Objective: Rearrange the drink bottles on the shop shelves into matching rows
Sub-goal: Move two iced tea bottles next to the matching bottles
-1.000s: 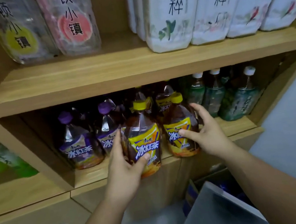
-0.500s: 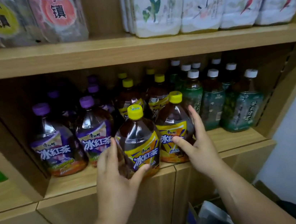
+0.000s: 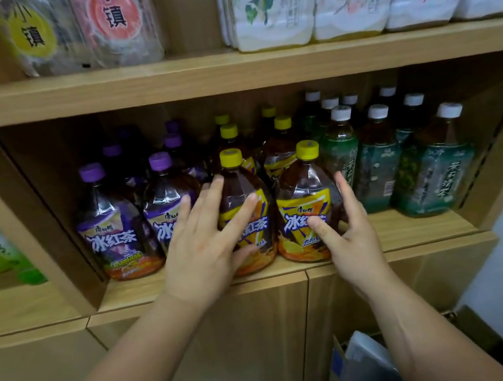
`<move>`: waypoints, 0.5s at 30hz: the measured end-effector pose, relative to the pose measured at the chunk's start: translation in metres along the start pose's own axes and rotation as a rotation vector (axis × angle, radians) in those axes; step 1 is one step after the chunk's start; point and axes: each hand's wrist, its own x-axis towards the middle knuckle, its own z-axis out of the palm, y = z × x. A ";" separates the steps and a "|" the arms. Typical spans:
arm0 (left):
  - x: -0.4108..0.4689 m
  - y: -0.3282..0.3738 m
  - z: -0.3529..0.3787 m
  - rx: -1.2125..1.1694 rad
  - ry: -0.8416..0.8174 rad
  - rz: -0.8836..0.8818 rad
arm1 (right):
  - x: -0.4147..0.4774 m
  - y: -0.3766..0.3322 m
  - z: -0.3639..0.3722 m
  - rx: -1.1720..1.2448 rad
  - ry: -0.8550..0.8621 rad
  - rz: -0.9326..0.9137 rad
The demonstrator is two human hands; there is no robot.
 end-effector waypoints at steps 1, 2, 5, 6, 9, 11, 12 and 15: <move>0.004 -0.002 -0.002 0.002 0.001 0.008 | 0.000 -0.001 -0.002 0.010 -0.013 0.002; 0.009 -0.004 -0.004 0.010 0.007 0.016 | 0.001 -0.002 -0.004 0.014 -0.028 0.006; 0.019 -0.013 -0.005 0.058 -0.010 0.043 | 0.004 -0.005 -0.011 0.011 -0.068 0.028; 0.021 -0.016 -0.005 0.080 -0.036 0.053 | 0.004 -0.006 -0.012 0.004 -0.073 0.035; 0.023 -0.018 -0.003 0.136 -0.129 0.045 | 0.003 -0.009 -0.011 -0.044 -0.047 0.027; 0.025 -0.013 0.000 0.161 -0.171 0.012 | 0.001 -0.011 -0.010 -0.097 -0.013 0.013; 0.028 -0.009 0.001 0.167 -0.179 -0.014 | -0.001 -0.012 -0.010 -0.127 -0.007 -0.006; 0.038 -0.008 0.002 0.182 -0.207 -0.104 | -0.001 -0.015 -0.016 -0.257 -0.019 -0.139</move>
